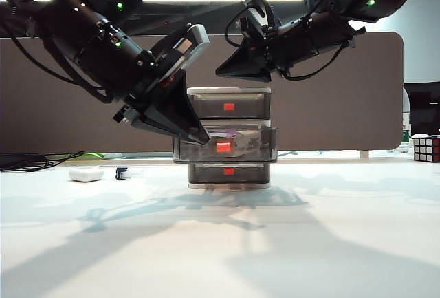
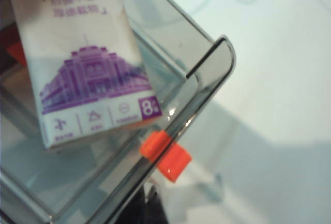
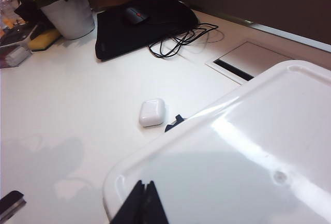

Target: Open the second layer of the drawer on the table, pick up a pack of napkins on the table and put it in, and finally close the drawer.

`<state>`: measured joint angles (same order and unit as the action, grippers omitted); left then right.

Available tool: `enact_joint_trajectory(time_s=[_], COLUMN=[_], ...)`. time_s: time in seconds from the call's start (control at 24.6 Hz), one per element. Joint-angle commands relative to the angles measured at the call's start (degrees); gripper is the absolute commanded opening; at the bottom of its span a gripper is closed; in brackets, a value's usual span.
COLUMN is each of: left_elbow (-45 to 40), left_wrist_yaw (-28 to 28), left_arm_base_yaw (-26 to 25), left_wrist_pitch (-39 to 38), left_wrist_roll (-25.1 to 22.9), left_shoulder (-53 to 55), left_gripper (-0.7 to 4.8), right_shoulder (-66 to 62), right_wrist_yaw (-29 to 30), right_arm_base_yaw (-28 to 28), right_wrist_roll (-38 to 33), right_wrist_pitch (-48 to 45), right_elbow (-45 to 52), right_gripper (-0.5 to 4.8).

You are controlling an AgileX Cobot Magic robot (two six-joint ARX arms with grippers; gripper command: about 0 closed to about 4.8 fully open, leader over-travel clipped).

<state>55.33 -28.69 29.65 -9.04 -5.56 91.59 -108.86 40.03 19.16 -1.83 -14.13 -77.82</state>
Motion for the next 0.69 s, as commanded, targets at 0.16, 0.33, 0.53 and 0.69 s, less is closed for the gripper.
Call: enact_joint_trajectory(time_s=[0.16, 0.33, 0.53, 0.69], left_elbow=[0.1, 0.1, 0.1, 0.1], left_wrist_yaw=[4.5, 7.1, 9.9, 11.0], left_arm_base_yaw=[0.1, 0.1, 0.1, 0.1], left_wrist_pitch=[4.5, 7.0, 10.3, 13.0], left_wrist_roll=[0.0, 0.0, 0.2, 0.2], left_shoulder=[-0.2, -0.1, -0.1, 0.2], left_gripper=[-0.06, -0.06, -0.06, -0.06], right_shoulder=[0.3, 0.3, 0.3, 0.3], right_wrist_yaw=[-8.6, -10.8, -10.7, -10.6], right_arm_base_yaw=[0.1, 0.1, 0.1, 0.1], right_wrist_roll=[1.1, 2.4, 3.0, 3.0], right_wrist_pitch=[2.5, 5.1, 5.4, 5.8], right_elbow=[-0.3, -0.2, -0.2, -0.2], right_gripper=[-0.04, -0.05, -0.05, -0.05])
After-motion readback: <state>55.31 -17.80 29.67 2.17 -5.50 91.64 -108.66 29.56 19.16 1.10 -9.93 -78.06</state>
